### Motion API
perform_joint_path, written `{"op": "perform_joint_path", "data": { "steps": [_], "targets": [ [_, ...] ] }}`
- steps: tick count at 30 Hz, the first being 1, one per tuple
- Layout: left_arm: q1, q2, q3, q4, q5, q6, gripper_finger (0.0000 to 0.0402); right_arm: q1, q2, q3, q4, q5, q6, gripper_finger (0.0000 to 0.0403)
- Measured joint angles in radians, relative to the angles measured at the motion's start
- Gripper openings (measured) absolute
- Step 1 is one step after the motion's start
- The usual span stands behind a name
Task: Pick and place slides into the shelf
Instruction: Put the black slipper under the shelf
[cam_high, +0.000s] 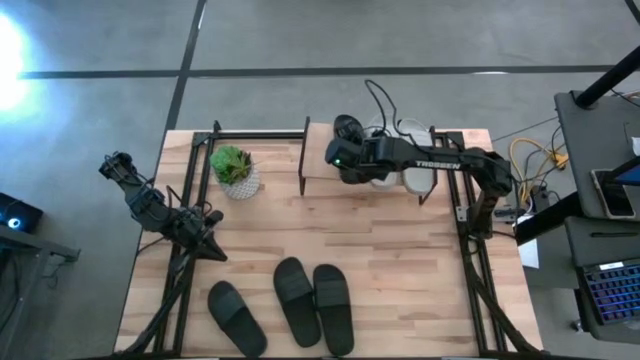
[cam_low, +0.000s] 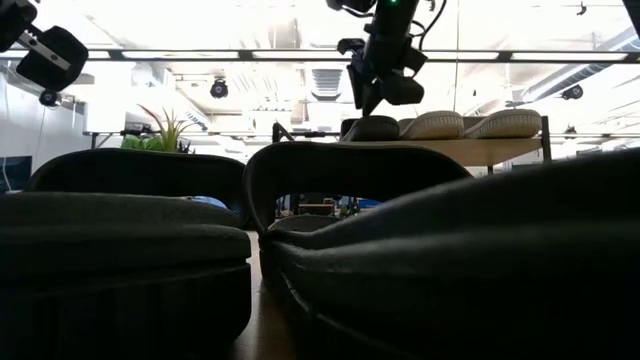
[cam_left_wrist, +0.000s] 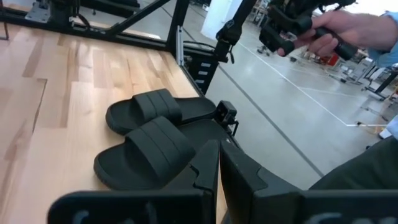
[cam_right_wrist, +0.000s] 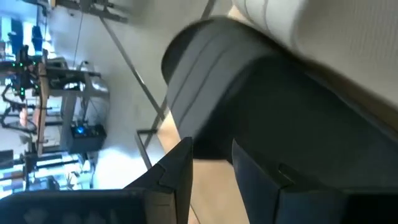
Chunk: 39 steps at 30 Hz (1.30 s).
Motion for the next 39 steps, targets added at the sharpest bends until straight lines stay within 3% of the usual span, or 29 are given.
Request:
{"op": "perform_joint_path", "data": {
  "steps": [13,20,35,39],
  "targets": [
    [0.0,-0.002,0.0,-0.021,-0.022,0.0,0.0002,-0.061,0.0,-0.036,0.022,-0.002,0.007,0.0104],
    [0.0,-0.002,0.0,-0.02,-0.025,0.0,0.0002,-0.08,0.011,-0.06,0.133,0.011,-0.028,0.0098],
    [0.0,-0.019,0.0,-0.019,-0.026,-0.001,0.0002,-0.094,0.051,-0.058,0.191,0.064,-0.07,0.0015],
    [0.0,-0.024,0.0,-0.019,-0.026,-0.001,0.0002,-0.089,0.052,-0.028,0.195,0.065,-0.135,0.0011]
  ]
}}
